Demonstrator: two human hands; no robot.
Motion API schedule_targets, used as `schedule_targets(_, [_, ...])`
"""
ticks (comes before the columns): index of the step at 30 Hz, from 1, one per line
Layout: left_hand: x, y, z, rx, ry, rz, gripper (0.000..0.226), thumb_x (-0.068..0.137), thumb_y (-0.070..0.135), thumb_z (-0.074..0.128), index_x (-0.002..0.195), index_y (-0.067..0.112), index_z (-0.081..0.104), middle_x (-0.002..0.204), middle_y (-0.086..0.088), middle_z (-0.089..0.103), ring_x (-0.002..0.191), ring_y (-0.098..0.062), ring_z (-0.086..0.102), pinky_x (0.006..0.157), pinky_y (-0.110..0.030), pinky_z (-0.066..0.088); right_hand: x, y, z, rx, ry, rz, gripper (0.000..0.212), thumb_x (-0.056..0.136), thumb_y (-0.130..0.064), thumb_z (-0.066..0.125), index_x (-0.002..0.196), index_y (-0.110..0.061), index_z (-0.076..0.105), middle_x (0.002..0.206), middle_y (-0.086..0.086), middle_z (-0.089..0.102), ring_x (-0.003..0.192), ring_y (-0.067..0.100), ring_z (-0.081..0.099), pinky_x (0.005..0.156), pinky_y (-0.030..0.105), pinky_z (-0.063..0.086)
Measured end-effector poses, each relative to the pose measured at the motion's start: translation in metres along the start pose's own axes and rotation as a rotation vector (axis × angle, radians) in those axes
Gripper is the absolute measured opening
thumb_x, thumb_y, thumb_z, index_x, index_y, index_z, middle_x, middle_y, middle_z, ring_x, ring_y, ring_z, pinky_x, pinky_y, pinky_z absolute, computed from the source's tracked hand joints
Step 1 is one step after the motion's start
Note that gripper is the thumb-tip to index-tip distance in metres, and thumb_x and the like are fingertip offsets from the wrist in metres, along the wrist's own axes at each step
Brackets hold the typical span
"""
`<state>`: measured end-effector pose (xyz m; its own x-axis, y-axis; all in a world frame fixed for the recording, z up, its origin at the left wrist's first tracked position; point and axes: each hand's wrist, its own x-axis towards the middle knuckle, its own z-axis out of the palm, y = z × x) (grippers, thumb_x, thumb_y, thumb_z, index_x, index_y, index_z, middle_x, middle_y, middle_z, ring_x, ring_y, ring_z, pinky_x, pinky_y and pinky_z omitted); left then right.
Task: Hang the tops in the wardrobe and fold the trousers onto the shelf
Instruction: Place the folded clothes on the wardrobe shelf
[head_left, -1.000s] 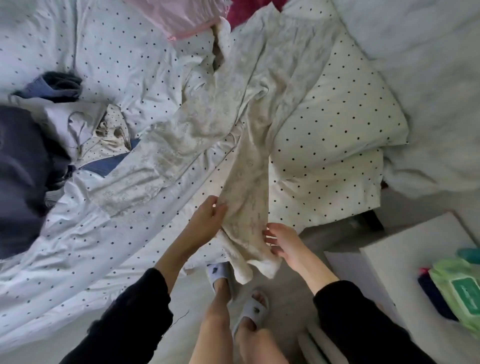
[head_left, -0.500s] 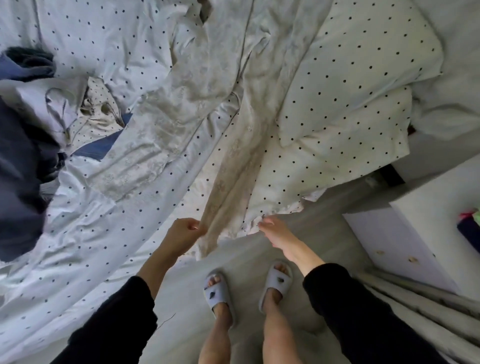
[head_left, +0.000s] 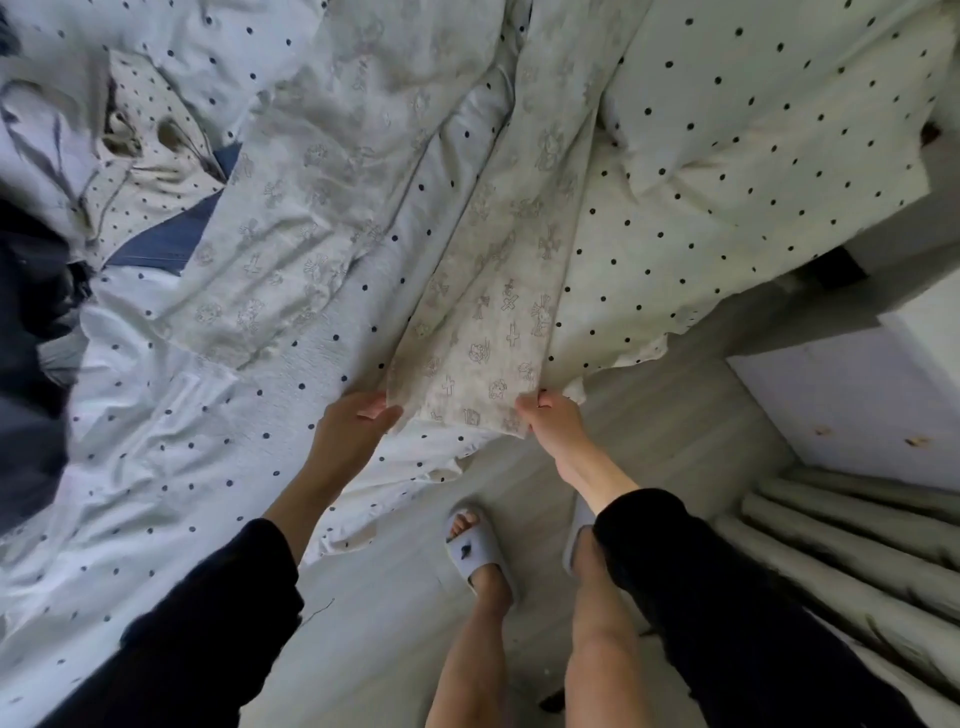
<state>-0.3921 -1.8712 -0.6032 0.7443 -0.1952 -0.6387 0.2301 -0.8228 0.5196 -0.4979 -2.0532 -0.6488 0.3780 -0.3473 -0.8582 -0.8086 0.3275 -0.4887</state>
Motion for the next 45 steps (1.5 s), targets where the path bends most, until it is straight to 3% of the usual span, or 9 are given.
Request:
schedule_targets(4, [0.006,0.002,0.005,-0.024,0.003,-0.03,0.043,0.088,0.027,0.064,0.121,0.001,0.057,0.115,-0.011,0.062,0.103,-0.023,0.057,0.088,-0.029,0.041,-0.014,0.011,0.001,0.056,0.107,0.024,0.03,0.095,-0.024,0.05,0.079,0.0,0.057,0.076,0.016,0.05,0.074,0.023,0.046,0.067,0.03,0.036])
schedule_targets(6, [0.008,0.009,0.009,-0.035,-0.055,-0.042,0.042,0.087,0.028,0.066,0.107,-0.008,0.059,0.108,-0.028,0.061,0.099,-0.037,0.057,0.086,-0.038,0.044,-0.023,0.02,-0.004,0.08,0.156,0.02,0.035,0.095,-0.022,0.052,0.09,0.012,0.06,0.082,0.025,0.056,0.118,0.025,0.036,0.07,0.036,0.046])
schedule_targets(7, [0.007,0.013,0.011,-0.036,-0.093,-0.025,0.038,0.085,0.029,0.066,0.09,-0.008,0.06,0.092,-0.032,0.057,0.083,-0.038,0.056,0.075,-0.037,0.045,-0.028,0.023,-0.007,0.086,0.168,0.007,0.032,0.094,-0.02,0.053,0.092,0.011,0.062,0.086,0.024,0.061,0.08,0.011,0.044,0.073,0.039,0.047])
schedule_targets(11, [-0.001,0.02,0.015,-0.064,-0.13,0.01,0.033,0.085,0.018,0.065,0.061,0.008,0.044,0.061,-0.005,0.041,0.057,-0.016,0.035,0.055,-0.028,0.027,-0.054,0.024,-0.023,0.121,0.19,-0.04,0.009,0.093,-0.015,0.055,0.086,-0.011,0.059,0.086,0.005,0.066,0.073,0.014,0.062,0.061,0.024,0.045])
schedule_targets(19, [-0.055,0.01,0.0,-0.254,-0.131,-0.096,0.014,0.09,0.016,0.06,0.102,0.008,0.061,0.08,0.0,0.057,0.069,-0.012,0.048,0.061,-0.023,0.038,-0.116,0.034,-0.039,0.135,0.278,0.015,0.021,0.087,-0.011,0.059,0.071,-0.012,0.045,0.077,0.01,0.056,0.074,0.021,0.051,0.065,0.034,0.037])
schedule_targets(27, [-0.09,0.05,-0.033,-0.842,-0.265,-0.034,0.011,0.092,0.006,0.053,0.092,0.013,0.062,0.079,0.001,0.067,0.067,-0.011,0.06,0.058,-0.022,0.044,-0.211,-0.034,-0.051,0.181,0.519,-0.63,0.029,0.087,-0.002,0.054,0.066,-0.016,0.041,0.062,-0.006,0.042,0.053,0.001,0.037,0.053,0.015,0.034])
schedule_targets(33, [-0.088,0.041,-0.023,-0.134,-0.179,-0.116,0.015,0.091,0.009,0.056,0.102,0.002,0.062,0.097,-0.012,0.055,0.085,-0.023,0.047,0.073,-0.028,0.037,-0.195,-0.013,-0.052,-0.057,0.069,0.286,0.012,0.09,0.0,0.049,0.079,-0.004,0.051,0.065,0.006,0.046,0.057,0.017,0.049,0.044,0.02,0.039])
schedule_targets(40, [-0.095,0.059,-0.041,-0.44,-0.26,0.092,0.018,0.091,0.001,0.053,0.093,0.016,0.061,0.086,0.009,0.061,0.074,-0.003,0.06,0.064,-0.015,0.046,-0.19,-0.02,-0.06,0.215,0.463,-0.357,0.031,0.089,-0.007,0.052,0.066,-0.015,0.034,0.06,-0.004,0.032,0.054,0.009,0.027,0.045,0.016,0.026])
schedule_targets(45, [-0.086,0.023,-0.02,-0.21,-0.236,-0.127,0.003,0.09,0.008,0.059,0.089,0.009,0.062,0.079,-0.003,0.059,0.066,-0.012,0.053,0.059,-0.022,0.039,-0.164,0.031,-0.048,-0.1,0.334,0.028,0.023,0.087,-0.015,0.055,0.068,-0.016,0.043,0.075,0.005,0.054,0.077,0.025,0.059,0.066,0.035,0.048])
